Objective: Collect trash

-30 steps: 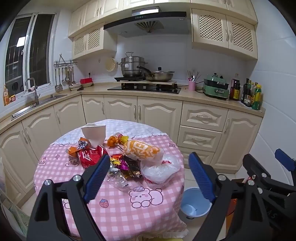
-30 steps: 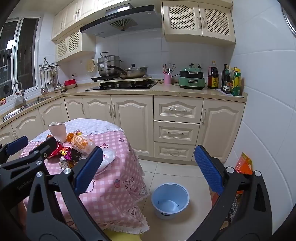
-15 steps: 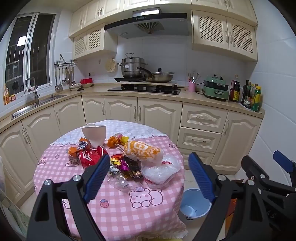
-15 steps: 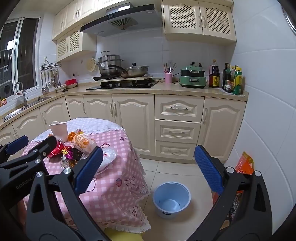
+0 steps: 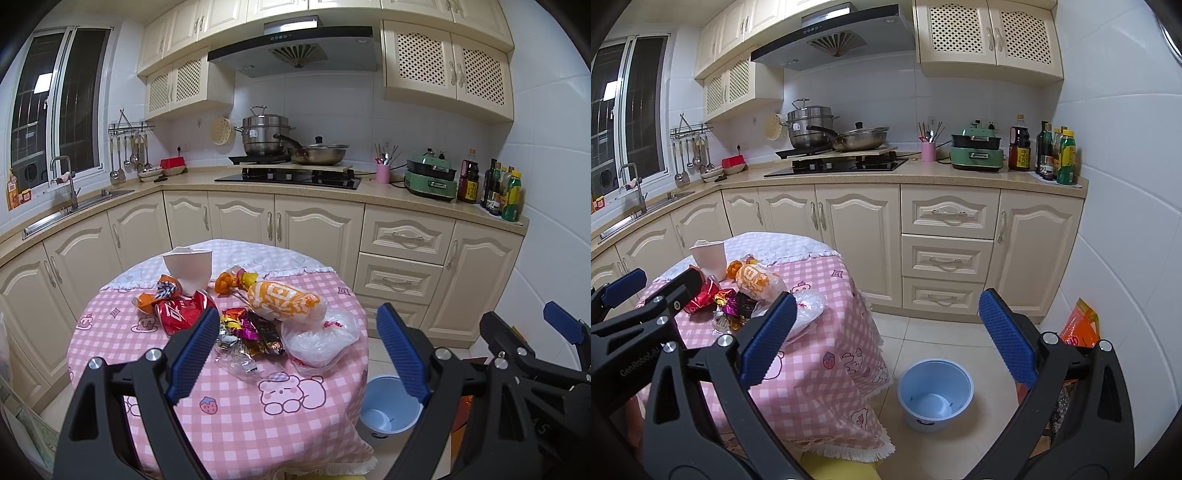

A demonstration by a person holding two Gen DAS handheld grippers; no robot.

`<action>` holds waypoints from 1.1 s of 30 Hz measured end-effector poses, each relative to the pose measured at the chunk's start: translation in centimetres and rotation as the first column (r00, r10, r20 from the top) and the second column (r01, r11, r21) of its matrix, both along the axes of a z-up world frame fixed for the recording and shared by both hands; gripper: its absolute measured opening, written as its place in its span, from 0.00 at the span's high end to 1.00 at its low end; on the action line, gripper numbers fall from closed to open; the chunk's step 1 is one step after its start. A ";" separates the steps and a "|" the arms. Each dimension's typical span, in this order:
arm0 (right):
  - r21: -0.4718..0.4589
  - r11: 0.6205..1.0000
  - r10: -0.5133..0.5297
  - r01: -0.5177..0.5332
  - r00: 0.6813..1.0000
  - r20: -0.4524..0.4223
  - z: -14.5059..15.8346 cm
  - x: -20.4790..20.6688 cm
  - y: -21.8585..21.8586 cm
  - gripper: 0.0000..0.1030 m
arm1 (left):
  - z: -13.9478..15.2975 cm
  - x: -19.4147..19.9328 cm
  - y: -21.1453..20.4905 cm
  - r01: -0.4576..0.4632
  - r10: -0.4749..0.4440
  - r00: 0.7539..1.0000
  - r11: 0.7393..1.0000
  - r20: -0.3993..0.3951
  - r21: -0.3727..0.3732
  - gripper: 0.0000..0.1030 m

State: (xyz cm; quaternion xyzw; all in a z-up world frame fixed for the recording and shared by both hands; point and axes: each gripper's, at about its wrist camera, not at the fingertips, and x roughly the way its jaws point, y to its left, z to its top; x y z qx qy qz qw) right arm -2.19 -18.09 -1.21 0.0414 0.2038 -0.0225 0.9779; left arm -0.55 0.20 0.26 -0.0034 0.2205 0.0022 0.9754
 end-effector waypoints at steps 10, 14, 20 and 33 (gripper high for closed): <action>0.002 1.000 -0.006 0.006 1.000 -0.009 -0.1 0.1 -0.1 0.06 | -0.1 0.2 0.0 0.001 -0.001 1.000 1.000 -0.006 0.000 0.18; 0.003 1.000 -0.007 0.007 1.000 -0.011 0.0 0.2 -0.2 0.06 | -0.2 0.2 -0.1 0.003 -0.003 1.000 1.000 -0.005 0.001 0.18; 0.003 1.000 -0.007 0.007 1.000 -0.014 -0.1 0.3 -0.2 0.06 | -0.4 0.3 -0.1 0.005 -0.005 1.000 1.000 -0.004 0.000 0.18; 0.002 1.000 -0.007 0.008 1.000 -0.027 -0.3 0.4 -0.6 0.06 | -0.6 0.6 -0.3 0.006 -0.006 1.000 1.000 -0.013 -0.003 0.18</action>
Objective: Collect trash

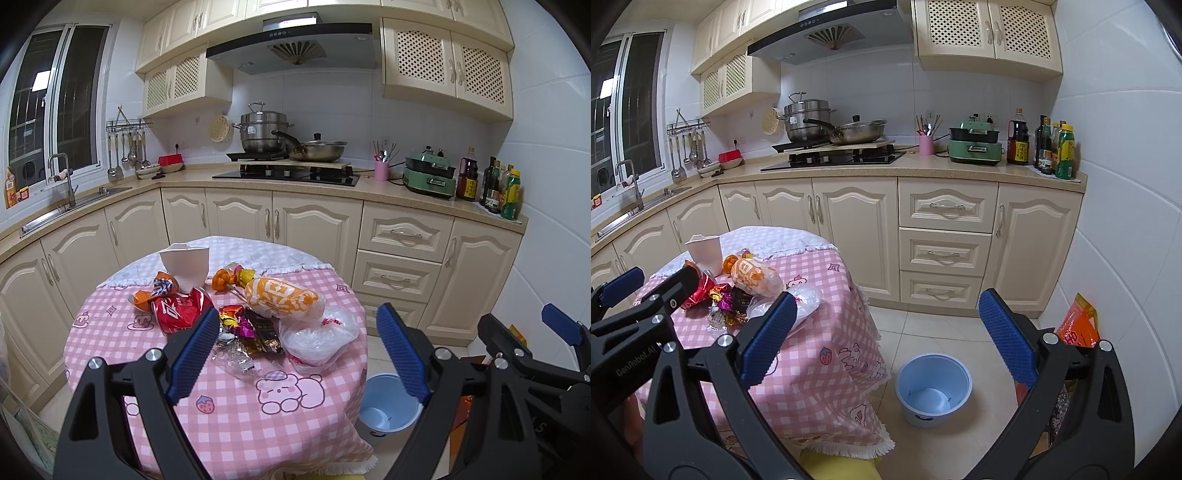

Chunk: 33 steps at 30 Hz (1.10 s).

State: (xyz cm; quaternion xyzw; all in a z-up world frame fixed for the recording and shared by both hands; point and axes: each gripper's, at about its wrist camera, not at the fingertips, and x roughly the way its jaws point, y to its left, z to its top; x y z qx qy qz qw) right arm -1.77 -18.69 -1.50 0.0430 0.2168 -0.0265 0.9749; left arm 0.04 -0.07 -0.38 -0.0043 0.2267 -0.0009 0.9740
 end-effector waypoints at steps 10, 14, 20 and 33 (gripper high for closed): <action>0.000 1.000 0.000 0.000 1.000 -0.007 0.0 0.2 0.0 0.06 | -0.1 0.1 0.2 0.000 0.000 1.000 1.000 -0.003 -0.006 0.18; -0.002 1.000 -0.003 0.003 1.000 -0.009 -0.2 0.2 0.1 0.06 | -0.1 0.1 0.2 0.002 -0.002 1.000 1.000 -0.002 -0.006 0.18; -0.002 1.000 -0.002 0.002 1.000 -0.011 -0.1 0.3 0.0 0.06 | -0.2 0.1 0.2 0.003 -0.003 1.000 1.000 -0.001 -0.006 0.18; -0.002 1.000 0.001 -0.001 1.000 -0.020 -0.3 0.4 0.2 0.06 | -0.3 0.0 0.3 0.005 -0.005 1.000 1.000 -0.001 -0.008 0.18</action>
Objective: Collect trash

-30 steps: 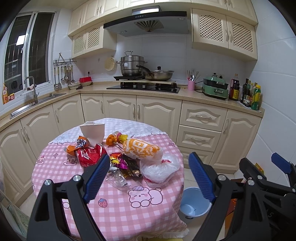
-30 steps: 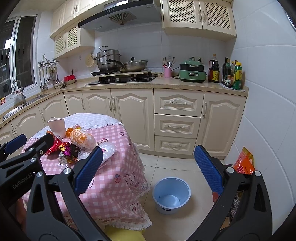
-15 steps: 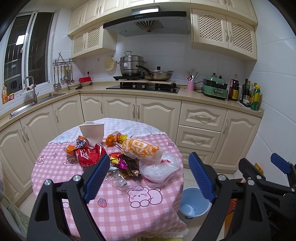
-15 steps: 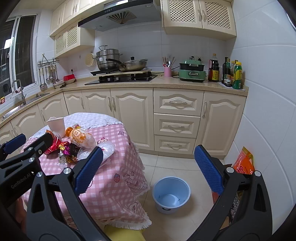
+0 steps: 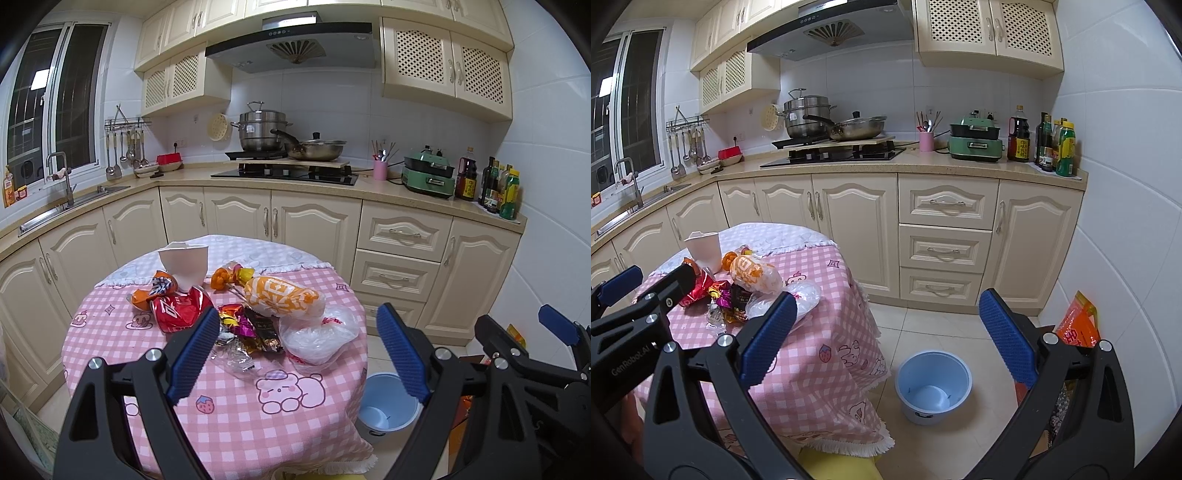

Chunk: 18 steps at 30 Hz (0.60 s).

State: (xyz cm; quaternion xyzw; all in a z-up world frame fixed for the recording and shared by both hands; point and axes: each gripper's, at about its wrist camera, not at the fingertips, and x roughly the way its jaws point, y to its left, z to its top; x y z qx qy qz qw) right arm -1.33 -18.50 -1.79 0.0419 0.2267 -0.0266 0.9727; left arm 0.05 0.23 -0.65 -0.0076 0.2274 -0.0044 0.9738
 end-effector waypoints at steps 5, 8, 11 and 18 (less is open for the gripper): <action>0.000 1.000 0.011 -0.011 1.000 -0.020 -0.2 0.7 0.6 0.06 | -0.1 0.3 0.8 -0.002 0.002 1.000 1.000 -0.004 -0.003 0.18; -0.002 1.000 0.023 -0.023 0.999 -0.038 -0.5 1.3 1.3 0.06 | -0.3 0.6 1.6 -0.007 0.007 1.000 1.000 -0.009 -0.010 0.18; -0.006 0.999 0.038 -0.039 0.998 -0.056 -0.7 2.0 2.2 0.06 | -0.5 0.9 2.6 -0.014 0.013 1.000 1.000 -0.017 -0.016 0.18; -0.020 0.995 0.097 -0.100 0.989 -0.107 -1.6 4.0 5.3 0.06 | -1.5 2.1 5.7 -0.044 0.042 0.998 0.998 -0.047 -0.041 0.18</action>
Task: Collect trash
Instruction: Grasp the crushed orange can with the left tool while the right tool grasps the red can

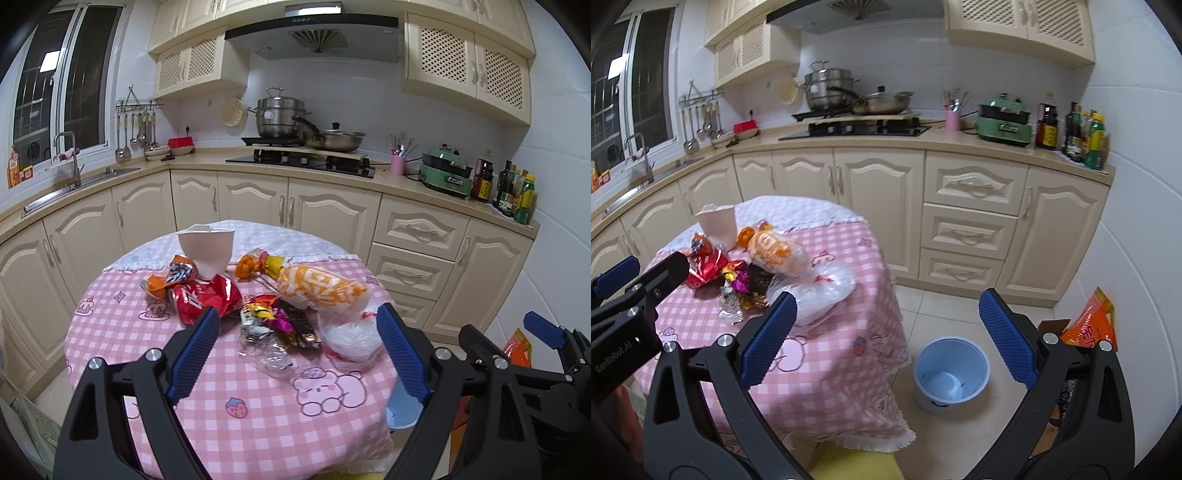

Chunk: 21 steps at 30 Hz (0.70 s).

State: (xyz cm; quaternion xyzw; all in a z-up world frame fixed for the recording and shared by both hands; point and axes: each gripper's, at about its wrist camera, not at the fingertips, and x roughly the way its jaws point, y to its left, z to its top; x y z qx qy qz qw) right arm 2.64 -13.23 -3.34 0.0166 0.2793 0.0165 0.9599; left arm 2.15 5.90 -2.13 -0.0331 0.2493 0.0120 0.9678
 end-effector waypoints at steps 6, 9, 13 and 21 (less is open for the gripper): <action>-0.015 0.998 0.057 -0.058 0.997 -0.042 -1.0 1.9 3.4 0.06 | -0.9 1.2 3.6 -0.054 0.053 0.998 0.998 -0.027 -0.021 0.18; -0.011 0.996 0.091 -0.092 0.994 -0.068 -1.5 3.0 5.2 0.06 | -1.6 2.0 5.6 -0.089 0.087 0.995 0.996 -0.054 -0.031 0.18; 0.011 0.989 0.149 -0.148 0.984 -0.100 -2.2 4.7 7.8 0.06 | -2.5 2.8 8.5 -0.141 0.138 0.987 0.989 -0.083 -0.040 0.18; 0.076 0.964 0.262 -0.253 0.953 -0.153 -3.0 7.7 13.0 0.06 | -4.0 4.5 13.9 -0.225 0.220 0.966 0.974 -0.136 -0.021 0.18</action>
